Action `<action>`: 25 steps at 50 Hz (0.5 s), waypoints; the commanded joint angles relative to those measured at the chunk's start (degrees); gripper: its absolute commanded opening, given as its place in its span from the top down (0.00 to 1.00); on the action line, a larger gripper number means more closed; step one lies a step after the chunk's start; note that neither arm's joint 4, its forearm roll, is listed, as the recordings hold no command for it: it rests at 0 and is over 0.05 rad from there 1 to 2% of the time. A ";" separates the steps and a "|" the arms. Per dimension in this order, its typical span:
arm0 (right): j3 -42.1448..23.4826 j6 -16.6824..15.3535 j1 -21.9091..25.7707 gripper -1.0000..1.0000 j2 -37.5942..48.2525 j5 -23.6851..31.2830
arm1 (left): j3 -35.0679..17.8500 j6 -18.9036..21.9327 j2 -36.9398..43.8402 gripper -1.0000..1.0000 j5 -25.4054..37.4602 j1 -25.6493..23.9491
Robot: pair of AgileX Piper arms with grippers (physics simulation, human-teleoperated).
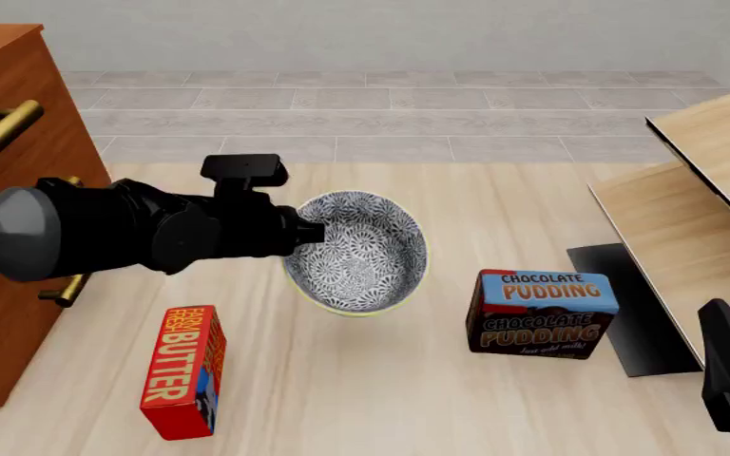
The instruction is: Close the top drawer of the cabinet and put the bowl on top of it.
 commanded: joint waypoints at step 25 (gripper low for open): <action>-0.15 -0.24 0.11 0.00 0.00 0.03 | -10.71 -6.39 -16.99 1.00 28.49 4.92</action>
